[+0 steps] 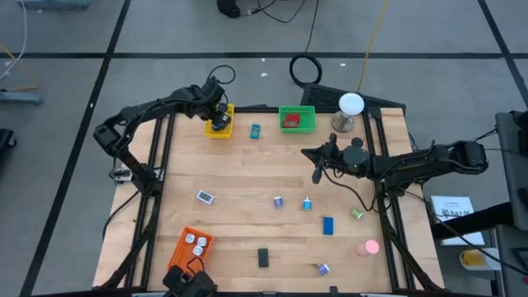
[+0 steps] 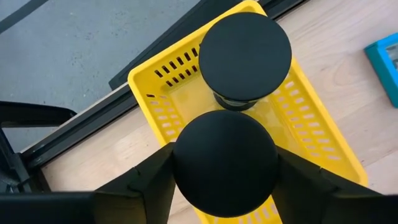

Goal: Pick & Place Office items
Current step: Put the blue hourglass into the yellow bin

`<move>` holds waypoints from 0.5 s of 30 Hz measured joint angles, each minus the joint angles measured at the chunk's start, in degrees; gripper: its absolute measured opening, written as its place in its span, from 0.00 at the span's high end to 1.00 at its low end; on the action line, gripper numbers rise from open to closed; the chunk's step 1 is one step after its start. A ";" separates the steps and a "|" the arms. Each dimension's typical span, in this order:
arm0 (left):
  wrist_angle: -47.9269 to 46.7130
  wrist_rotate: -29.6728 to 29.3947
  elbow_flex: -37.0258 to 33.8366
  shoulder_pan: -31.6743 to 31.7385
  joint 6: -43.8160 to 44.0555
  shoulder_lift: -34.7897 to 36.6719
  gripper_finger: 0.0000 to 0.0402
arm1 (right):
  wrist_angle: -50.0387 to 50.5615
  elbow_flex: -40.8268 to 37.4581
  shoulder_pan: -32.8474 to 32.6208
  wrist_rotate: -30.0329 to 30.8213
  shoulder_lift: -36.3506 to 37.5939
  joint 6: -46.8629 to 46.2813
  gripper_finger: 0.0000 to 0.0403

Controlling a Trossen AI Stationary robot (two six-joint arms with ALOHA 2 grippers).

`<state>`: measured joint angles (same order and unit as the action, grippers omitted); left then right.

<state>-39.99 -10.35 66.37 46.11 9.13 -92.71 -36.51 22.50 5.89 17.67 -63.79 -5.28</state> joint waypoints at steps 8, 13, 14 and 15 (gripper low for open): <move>-0.04 1.35 0.00 -0.02 -0.20 0.00 0.45 | 0.00 0.00 0.02 0.00 0.00 0.09 1.00; -0.04 1.38 0.00 0.00 -0.40 0.00 0.44 | 0.00 0.00 0.00 0.00 0.00 0.11 1.00; -0.03 1.38 0.00 -0.02 -0.50 0.00 0.41 | 0.00 0.00 0.01 0.00 0.00 0.11 1.00; -0.03 1.38 0.00 -0.06 -0.92 0.00 0.38 | 0.01 0.00 0.01 0.00 0.00 0.11 1.00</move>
<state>-40.02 -8.97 66.37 46.05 8.20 -92.71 -36.50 22.50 5.90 17.67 -63.79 -5.17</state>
